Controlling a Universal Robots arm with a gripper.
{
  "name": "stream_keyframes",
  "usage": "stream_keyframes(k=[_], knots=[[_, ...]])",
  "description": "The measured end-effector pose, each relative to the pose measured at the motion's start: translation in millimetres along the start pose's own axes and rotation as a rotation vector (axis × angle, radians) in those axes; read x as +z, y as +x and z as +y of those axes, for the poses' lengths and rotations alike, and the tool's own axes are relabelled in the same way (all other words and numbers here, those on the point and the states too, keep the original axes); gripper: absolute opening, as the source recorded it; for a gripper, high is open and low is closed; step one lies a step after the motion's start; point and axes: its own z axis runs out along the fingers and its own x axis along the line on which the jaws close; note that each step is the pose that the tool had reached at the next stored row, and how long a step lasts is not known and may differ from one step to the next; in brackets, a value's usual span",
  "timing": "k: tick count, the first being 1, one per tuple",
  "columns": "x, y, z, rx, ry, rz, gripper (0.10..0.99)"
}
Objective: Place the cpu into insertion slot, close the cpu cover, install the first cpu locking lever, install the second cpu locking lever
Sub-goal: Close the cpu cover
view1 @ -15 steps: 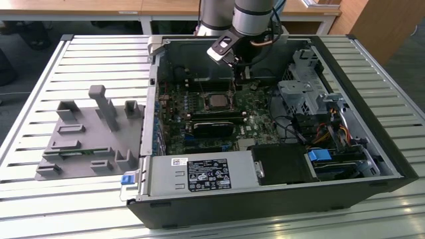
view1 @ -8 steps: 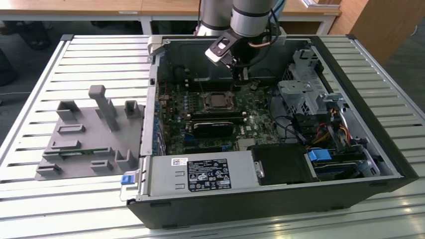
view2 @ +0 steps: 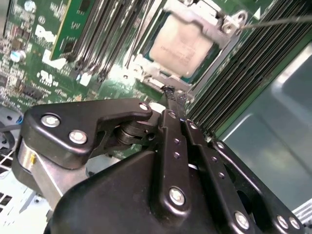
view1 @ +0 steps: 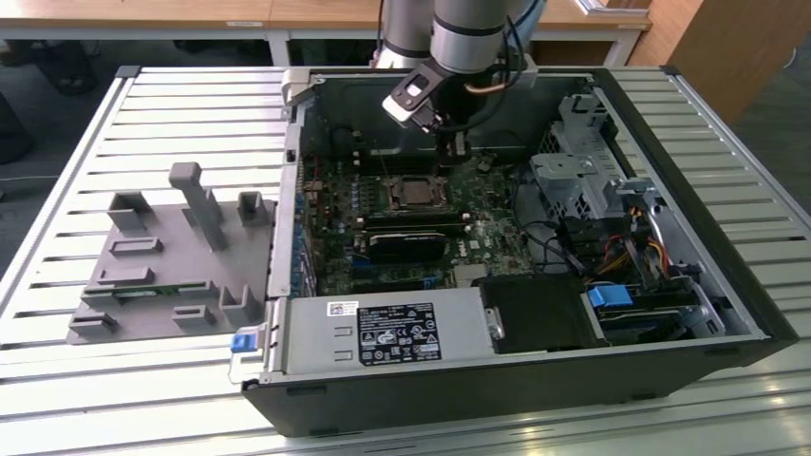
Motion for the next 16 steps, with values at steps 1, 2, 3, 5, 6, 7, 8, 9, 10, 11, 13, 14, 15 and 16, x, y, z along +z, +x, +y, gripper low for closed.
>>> stream_keyframes(k=[1,2,3,5,6,7,8,9,10,11,13,14,15,16], knots=[[0.3,0.0,-2.8,0.0,0.0,0.0,0.106],[0.7,0.1,-5.8,0.0,0.0,0.0,0.106],[1.1,0.1,-8.6,0.0,0.0,0.0,0.106],[2.4,0.2,-14.1,0.0,0.0,-0.0001,0.106],[3.2,0.2,-17.1,0.0,0.0,0.0,0.106],[4.0,0.3,-19.8,0.0,0.0,0.0,0.106],[4.8,0.3,-22.1,0.0,0.0,0.0,0.106],[5.8,0.3,-25.0,0.0,0.0,0.0,0.106],[6.4,0.3,-27.1,0.0,0.0,-0.0001,0.106],[7.2,0.3,-29.1,0.0,0.0,-0.0001,0.106],[8.7,0.3,-33.9,0.0,0.0,0.0,0.106],[9.3,0.4,-36.2,0.0,0.0,-0.0001,0.106],[9.9,0.4,-38.4,0.0,0.0,-0.0001,0.106],[10.6,0.4,-40.4,0.0,0.0,-0.0001,0.106]])
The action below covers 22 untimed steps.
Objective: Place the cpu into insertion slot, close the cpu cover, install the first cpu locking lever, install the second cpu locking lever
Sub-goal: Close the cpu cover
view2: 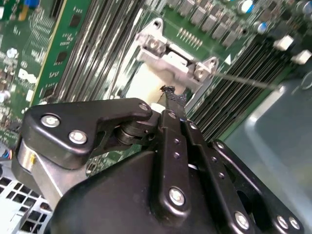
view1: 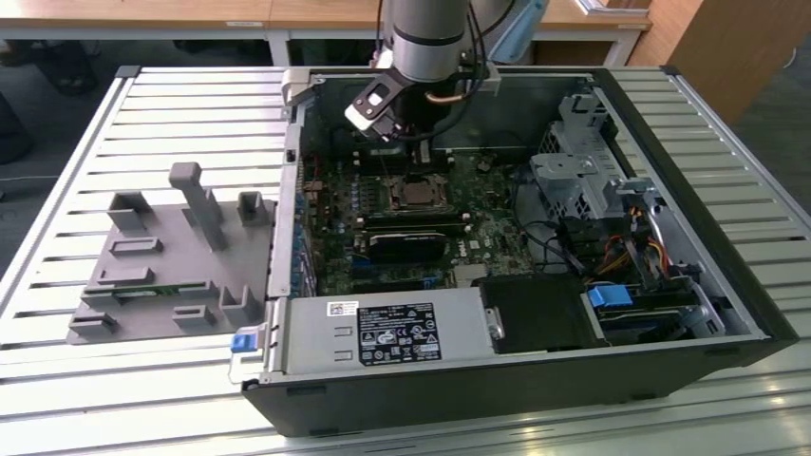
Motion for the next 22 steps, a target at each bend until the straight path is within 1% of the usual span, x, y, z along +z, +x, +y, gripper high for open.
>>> stream_keyframes(k=[7,10,12,14,17,22], knots=[[5.8,0.2,-10.4,0.0,0.0,-0.0004,0.106],[9.9,0.3,-12.6,0.0,0.0,-0.0036,0.106],[12.9,0.4,-13.1,0.0,0.0,-0.0064,0.106],[14.4,0.4,-13.1,0.0,0.0,-0.0071,0.106],[14.8,0.4,-12.9,0.0,0.0,-0.0073,0.106],[14.8,0.4,-10.2,0.0,0.0,-0.0072,0.106]])
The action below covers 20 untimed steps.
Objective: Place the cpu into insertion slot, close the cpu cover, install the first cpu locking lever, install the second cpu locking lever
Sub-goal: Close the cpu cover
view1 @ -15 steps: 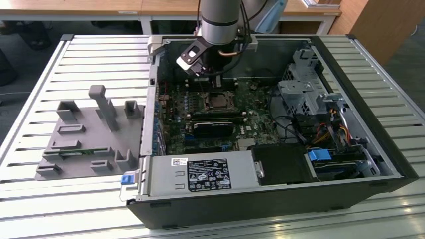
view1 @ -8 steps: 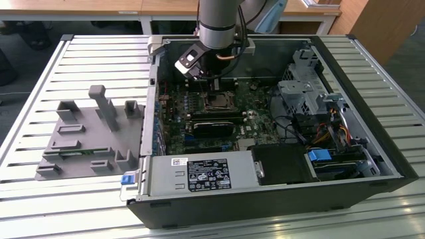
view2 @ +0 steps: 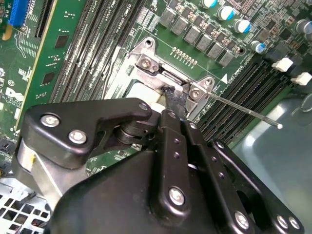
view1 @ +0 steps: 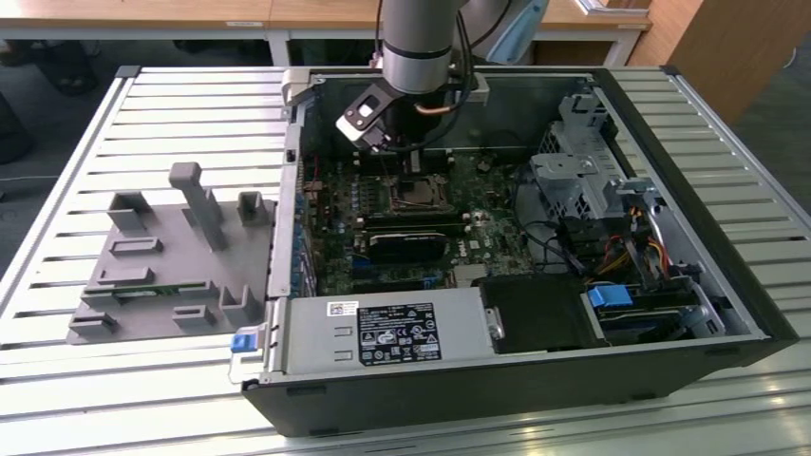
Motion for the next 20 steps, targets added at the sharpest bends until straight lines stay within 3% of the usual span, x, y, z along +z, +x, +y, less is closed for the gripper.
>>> stream_keyframes(k=[5,20], knots=[[-7.6,-0.2,0.1,0.0,0.0,0.0001,0.106],[-7.6,-0.3,11.2,0.0,0.003,0.0001,0.106]])
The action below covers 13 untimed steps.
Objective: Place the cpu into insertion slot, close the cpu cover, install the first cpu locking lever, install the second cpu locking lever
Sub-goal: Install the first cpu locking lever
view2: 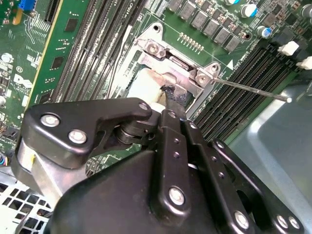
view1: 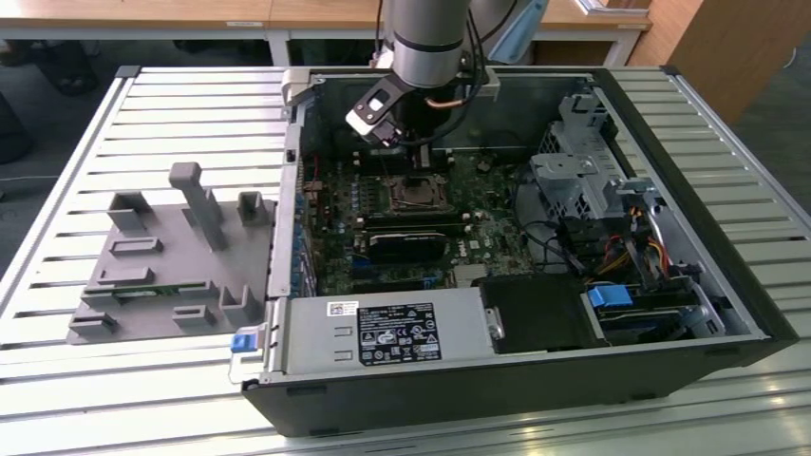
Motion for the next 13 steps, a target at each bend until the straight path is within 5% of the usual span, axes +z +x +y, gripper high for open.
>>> stream_keyframes(k=[13], knots=[[-6.0,-0.1,0.1,0.0,-0.001,0.0001,0.106]])
